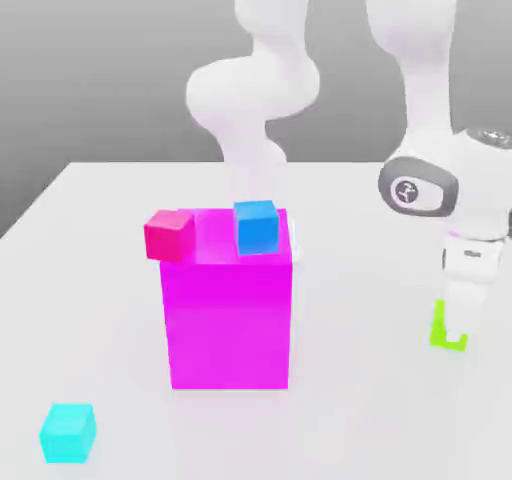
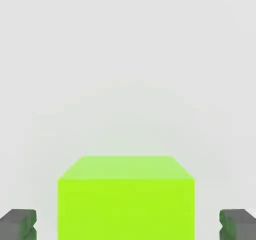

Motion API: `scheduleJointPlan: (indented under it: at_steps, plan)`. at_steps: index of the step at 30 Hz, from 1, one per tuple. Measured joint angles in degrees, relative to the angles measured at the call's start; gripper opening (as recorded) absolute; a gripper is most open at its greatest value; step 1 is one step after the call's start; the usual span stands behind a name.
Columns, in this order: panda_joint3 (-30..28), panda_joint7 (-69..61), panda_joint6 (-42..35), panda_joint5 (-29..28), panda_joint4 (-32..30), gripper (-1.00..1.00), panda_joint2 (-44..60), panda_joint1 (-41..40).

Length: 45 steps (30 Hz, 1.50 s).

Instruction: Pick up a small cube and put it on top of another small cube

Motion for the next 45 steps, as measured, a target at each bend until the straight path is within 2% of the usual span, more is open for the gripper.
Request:
scheduleJointPlan:
  at_steps: [5, 10, 12, 33, 35, 38, 39, 45]
  plan:
    - [-0.27, 0.30, 0.22, -0.38, 0.06, -1.00, 0.29, 0.21]
    - [5.14, -5.73, -6.83, 7.58, -1.81, -1.00, -8.70, -3.34]
    - [5.29, -8.98, -9.67, 10.86, -1.93, -1.00, -11.62, -4.63]
    - [-22.33, -49.40, -23.59, 19.45, 15.12, -1.00, -7.42, -43.80]
    - [-23.98, -53.69, -22.79, 21.36, 17.23, -1.00, -4.97, -47.57]
    - [-22.82, -57.36, -18.76, 24.75, 18.47, -1.00, 0.29, -50.68]
    - [-22.20, -58.17, -17.46, 25.76, 18.61, 1.00, 1.85, -51.33]
    - [-21.88, -58.56, -16.75, 26.24, 18.69, 1.00, 2.64, -51.67]
